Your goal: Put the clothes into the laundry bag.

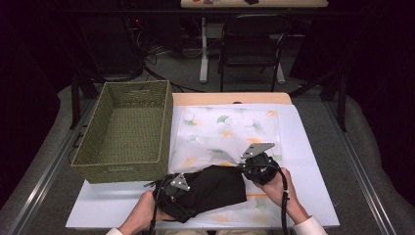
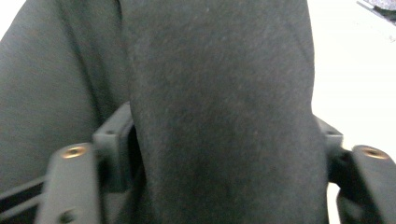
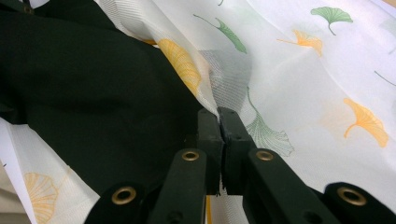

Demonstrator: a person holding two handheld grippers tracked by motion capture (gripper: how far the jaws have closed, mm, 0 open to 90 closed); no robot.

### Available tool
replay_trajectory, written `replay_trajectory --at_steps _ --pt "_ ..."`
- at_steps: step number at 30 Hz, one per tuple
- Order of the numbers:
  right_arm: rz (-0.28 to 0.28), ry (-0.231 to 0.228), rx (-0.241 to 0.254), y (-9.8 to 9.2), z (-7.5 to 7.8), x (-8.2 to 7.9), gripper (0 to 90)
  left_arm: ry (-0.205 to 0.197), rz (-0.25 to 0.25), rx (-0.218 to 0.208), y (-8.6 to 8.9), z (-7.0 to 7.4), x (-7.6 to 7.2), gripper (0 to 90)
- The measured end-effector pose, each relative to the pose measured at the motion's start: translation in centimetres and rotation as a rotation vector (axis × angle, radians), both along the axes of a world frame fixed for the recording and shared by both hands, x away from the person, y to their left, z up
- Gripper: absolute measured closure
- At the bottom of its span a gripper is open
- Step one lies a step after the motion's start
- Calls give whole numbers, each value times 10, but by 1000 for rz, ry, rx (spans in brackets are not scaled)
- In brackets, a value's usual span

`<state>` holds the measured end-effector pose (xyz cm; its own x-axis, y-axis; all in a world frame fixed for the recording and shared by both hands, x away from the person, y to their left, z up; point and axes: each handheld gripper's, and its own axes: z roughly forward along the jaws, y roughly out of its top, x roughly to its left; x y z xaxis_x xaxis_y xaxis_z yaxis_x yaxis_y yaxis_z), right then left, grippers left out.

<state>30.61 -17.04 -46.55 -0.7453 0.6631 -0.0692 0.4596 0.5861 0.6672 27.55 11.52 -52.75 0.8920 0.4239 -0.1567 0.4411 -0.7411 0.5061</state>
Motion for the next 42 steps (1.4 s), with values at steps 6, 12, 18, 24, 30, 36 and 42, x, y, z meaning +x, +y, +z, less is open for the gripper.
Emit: replay_trajectory --at_steps 6,12,18,24,30,36,42 --pt "9 1 -5 1 -2 1 883 -40 -4 -14 2 0 -4 592" --pt "10 -9 4 3 1 -1 883 -30 66 -37 1 5 -5 649" --pt "3 -26 28 2 7 -2 884 0 164 -40 -6 14 -2 647" --pt "21 -42 47 7 14 -6 884 -25 210 -51 -26 22 5 633" --pt "27 -17 21 8 4 -6 884 -20 171 -29 -30 13 5 471" --pt "19 -8 22 5 2 -4 883 -3 118 -23 -20 13 0 284" --pt "14 7 16 4 -4 -2 883 -24 52 15 -25 10 -4 231"
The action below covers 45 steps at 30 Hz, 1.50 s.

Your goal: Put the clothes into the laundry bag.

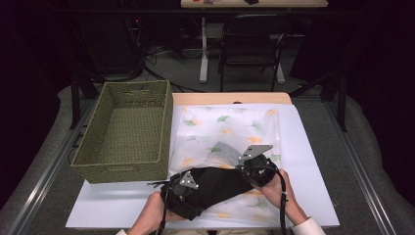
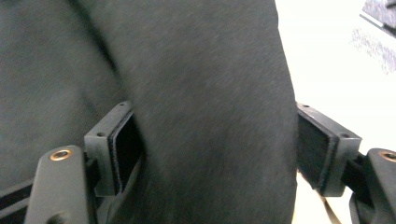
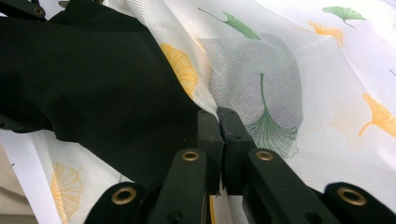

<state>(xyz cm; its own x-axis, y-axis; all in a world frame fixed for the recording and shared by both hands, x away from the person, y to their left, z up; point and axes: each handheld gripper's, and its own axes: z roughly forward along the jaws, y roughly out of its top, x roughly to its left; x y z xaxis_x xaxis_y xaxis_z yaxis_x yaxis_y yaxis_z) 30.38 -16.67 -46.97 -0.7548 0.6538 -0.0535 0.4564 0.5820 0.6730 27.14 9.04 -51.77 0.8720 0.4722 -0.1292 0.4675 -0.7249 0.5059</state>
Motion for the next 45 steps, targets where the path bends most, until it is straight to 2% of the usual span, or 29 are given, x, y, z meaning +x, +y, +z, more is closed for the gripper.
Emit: replay_trajectory --at_steps 2,3,5,8,12,13,15,17,19,22,28,29,30,33,34,40,41,42,44,45 --pt "1 2 -1 0 0 1 883 -14 2 39 -4 1 4 229" --pt "1 2 -1 0 0 1 883 -3 -20 34 -5 3 8 229" --pt "1 2 -6 0 -1 1 883 7 -27 32 -10 6 14 227" --pt "0 -1 -6 0 0 0 883 11 -70 76 -20 5 19 233" --pt "1 2 -2 0 -1 1 882 -12 -105 134 -30 0 21 260" --pt "2 2 -4 0 -1 1 882 -14 -113 137 -32 -2 22 277" --pt "1 4 -4 0 -1 1 882 -30 -118 136 -32 -2 23 353" --pt "-2 0 -2 -1 -1 0 882 -33 -108 123 -30 -2 25 478" --pt "-2 0 0 -1 0 -1 883 -17 -90 105 -27 -2 26 571" --pt "-1 -3 2 -1 1 -1 882 -17 -71 103 -26 1 27 616" --pt "-2 -6 7 -1 1 -1 883 -17 -71 103 -26 1 27 616" --pt "-2 -6 7 -1 1 -1 883 -15 129 22 -32 18 35 616" --pt "3 -52 38 4 11 -6 884 -13 130 19 -35 17 37 621" --pt "16 -48 44 6 12 -7 883 -14 156 -5 -44 14 42 602" --pt "16 -48 44 6 12 -7 883 -14 156 -5 -44 14 42 415" --pt "20 -41 36 7 11 -7 883 -14 156 -5 -44 14 42 415" --pt "20 -41 36 7 11 -7 883 -42 105 23 -50 5 38 415" --pt "15 -6 21 6 1 -5 883 -47 98 22 -48 6 37 347" --pt "19 -10 17 5 1 -5 883 -47 91 10 -43 9 34 304" --pt "20 -10 18 5 1 -5 882 -52 82 19 -40 10 33 278"
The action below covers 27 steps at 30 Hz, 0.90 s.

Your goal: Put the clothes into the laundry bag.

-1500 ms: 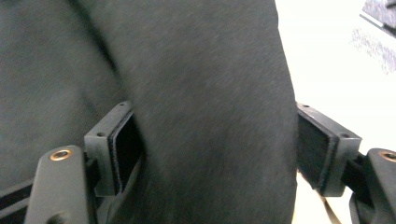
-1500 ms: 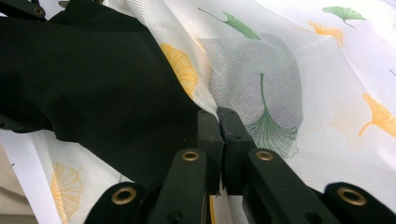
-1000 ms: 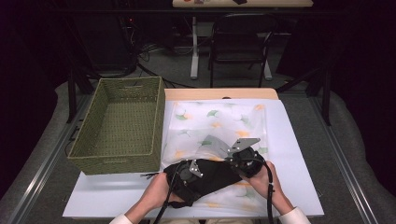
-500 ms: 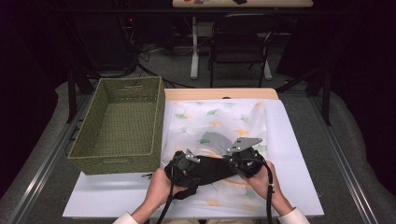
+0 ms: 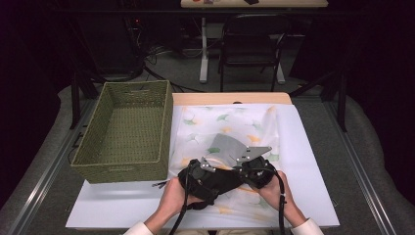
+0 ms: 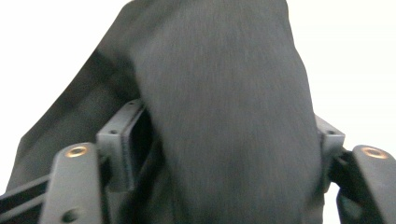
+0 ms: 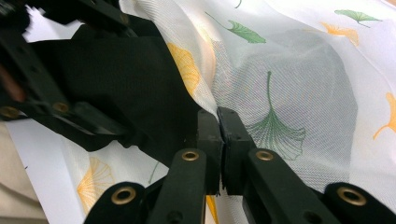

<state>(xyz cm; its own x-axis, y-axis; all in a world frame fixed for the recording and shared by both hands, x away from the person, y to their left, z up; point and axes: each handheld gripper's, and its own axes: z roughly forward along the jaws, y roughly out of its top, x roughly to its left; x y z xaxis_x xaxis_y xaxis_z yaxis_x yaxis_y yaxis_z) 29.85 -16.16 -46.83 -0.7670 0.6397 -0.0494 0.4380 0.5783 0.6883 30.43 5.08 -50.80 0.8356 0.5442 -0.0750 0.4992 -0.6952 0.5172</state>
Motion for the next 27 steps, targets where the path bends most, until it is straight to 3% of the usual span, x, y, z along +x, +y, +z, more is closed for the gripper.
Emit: replay_trajectory --at_steps 3,7,10,15,19,24,27 --pt "-5 4 3 -1 0 -1 881 10 5 2 12 1 -5 231" --pt "-1 8 -2 -1 -2 0 881 33 -2 -29 26 0 -12 198" --pt "-2 5 -6 -1 -2 0 881 26 -21 -4 30 0 -17 191" --pt "-1 12 -1 -1 -3 0 881 51 -54 1 37 -12 -26 214" --pt "1 18 -14 1 -5 0 881 0 -54 9 34 -18 -28 382" --pt "4 20 -15 0 -5 1 882 -8 -40 -32 32 -21 -28 664" --pt "2 22 -14 1 -5 0 882 -15 -24 -25 32 -19 -28 761"
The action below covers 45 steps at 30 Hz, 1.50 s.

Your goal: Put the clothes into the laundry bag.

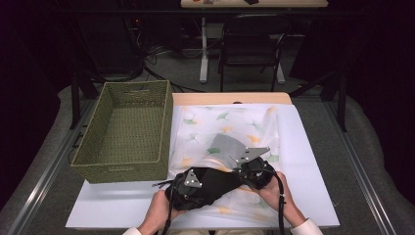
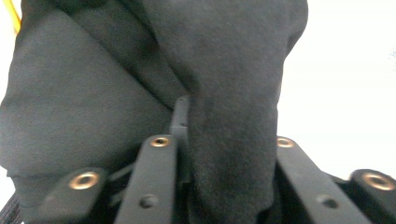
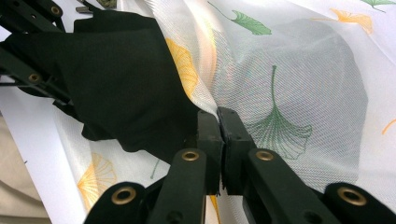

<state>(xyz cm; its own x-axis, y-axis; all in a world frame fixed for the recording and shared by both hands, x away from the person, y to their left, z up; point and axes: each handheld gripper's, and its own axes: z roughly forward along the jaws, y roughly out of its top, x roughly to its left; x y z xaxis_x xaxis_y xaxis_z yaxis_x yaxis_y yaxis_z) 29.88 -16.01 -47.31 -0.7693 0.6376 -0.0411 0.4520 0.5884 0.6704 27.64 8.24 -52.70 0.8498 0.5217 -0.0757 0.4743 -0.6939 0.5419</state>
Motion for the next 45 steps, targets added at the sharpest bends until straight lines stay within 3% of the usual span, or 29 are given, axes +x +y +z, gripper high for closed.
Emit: replay_trajectory --at_steps 13,22,27,32,33,38,45 --pt "7 -1 17 4 4 -2 883 15 32 -40 -22 12 12 773" --pt "8 4 26 4 4 -1 883 26 54 -75 -32 12 26 761" --pt "10 7 40 5 6 -1 883 -1 76 -99 -42 12 33 750" --pt "10 7 37 5 6 -2 883 -1 76 -99 -42 12 33 747" --pt "10 7 37 5 6 -2 883 -18 87 -120 -54 6 40 747" --pt "2 12 46 2 6 -1 883 -32 74 -104 -57 3 43 660" --pt "-4 10 48 -2 6 0 883 -46 71 -74 -50 10 35 389"
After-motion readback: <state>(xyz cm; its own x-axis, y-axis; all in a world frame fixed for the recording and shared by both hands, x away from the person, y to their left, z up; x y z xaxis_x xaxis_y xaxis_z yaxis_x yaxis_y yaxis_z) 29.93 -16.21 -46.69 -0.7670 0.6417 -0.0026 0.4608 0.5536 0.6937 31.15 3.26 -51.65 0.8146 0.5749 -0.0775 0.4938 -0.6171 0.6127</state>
